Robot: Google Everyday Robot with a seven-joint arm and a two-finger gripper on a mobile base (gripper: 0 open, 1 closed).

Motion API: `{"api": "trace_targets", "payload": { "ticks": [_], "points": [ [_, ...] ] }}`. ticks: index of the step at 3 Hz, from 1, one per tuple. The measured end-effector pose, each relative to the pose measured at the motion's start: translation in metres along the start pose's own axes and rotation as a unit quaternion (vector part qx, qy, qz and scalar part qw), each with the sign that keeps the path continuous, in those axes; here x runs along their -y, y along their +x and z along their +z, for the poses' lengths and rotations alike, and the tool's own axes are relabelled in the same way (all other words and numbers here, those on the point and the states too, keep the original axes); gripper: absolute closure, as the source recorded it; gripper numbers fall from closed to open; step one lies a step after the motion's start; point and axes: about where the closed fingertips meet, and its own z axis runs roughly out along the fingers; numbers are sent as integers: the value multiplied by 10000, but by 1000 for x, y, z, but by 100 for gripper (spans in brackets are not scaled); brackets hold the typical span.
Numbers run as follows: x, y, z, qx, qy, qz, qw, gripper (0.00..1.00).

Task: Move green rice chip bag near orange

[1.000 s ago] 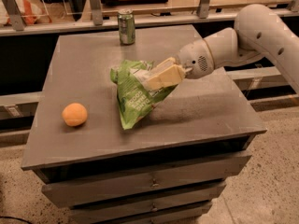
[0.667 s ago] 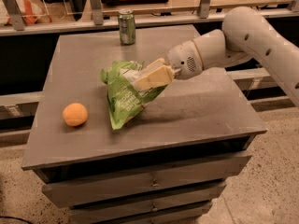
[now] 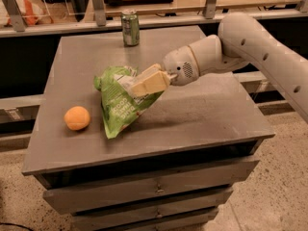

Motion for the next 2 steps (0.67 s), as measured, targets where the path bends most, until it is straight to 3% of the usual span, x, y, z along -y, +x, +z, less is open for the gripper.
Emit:
{"api": "trace_targets", "payload": {
  "ticks": [1, 2],
  "points": [
    [-3, 3, 6, 52, -25, 61, 10000, 100],
    [-7, 5, 10, 99, -57, 136, 9998, 83]
  ]
}}
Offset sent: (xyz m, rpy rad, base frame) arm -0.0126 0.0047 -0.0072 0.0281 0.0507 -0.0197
